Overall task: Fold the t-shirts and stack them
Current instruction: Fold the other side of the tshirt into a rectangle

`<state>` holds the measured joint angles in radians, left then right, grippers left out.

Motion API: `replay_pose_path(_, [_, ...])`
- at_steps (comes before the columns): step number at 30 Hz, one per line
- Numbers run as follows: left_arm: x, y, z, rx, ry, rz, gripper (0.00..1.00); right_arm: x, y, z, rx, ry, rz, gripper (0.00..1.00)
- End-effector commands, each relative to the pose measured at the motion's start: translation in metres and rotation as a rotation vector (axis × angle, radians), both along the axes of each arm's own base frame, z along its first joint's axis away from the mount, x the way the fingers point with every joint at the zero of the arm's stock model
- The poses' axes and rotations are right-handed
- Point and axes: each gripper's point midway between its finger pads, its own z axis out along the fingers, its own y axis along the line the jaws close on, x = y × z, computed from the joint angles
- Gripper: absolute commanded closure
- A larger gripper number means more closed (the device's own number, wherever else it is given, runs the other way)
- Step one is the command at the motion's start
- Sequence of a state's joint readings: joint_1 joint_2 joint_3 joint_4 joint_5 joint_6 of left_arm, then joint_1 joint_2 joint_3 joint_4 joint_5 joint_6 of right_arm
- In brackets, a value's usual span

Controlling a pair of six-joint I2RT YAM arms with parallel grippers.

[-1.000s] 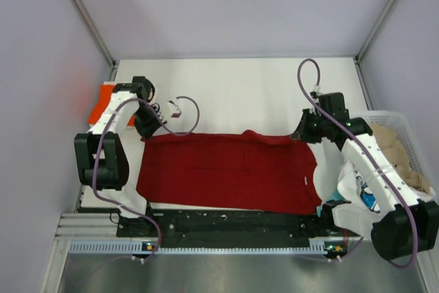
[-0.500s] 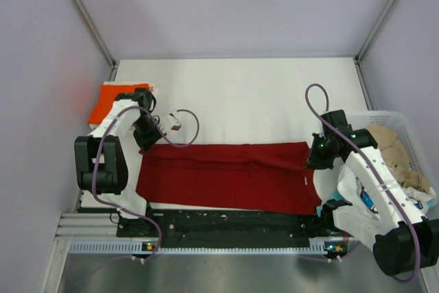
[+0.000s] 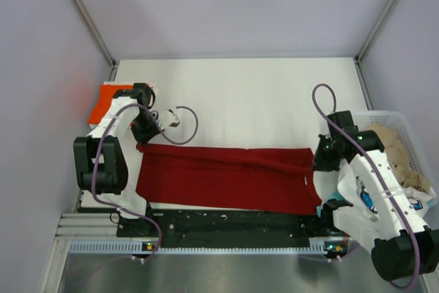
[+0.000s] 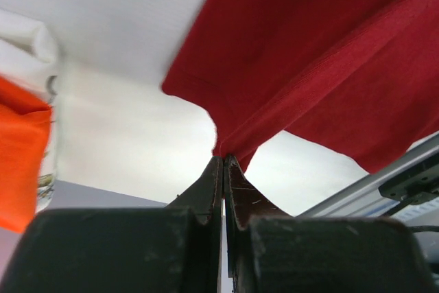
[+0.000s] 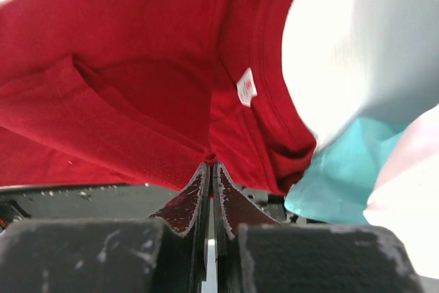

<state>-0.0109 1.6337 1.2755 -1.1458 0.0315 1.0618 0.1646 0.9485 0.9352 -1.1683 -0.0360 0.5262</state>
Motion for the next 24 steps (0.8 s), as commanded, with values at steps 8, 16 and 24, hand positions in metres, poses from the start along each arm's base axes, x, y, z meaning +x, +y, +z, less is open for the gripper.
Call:
replay_pose_path(8, [-0.045, 0.016, -0.023, 0.077, 0.184, -0.06, 0.93, -0.043, 0.025, -0.058, 0.164, 0.22, -0.052, 1.0])
replay_pose_path(16, [-0.062, 0.02, -0.023, 0.093, 0.254, -0.085, 0.52, -0.051, 0.014, -0.066, 0.097, 0.275, -0.133, 0.52])
replay_pose_path(24, [-0.021, -0.041, 0.005, -0.09, 0.137, -0.021, 0.53, 0.036, 0.049, -0.014, 0.164, -0.132, 0.0, 0.92])
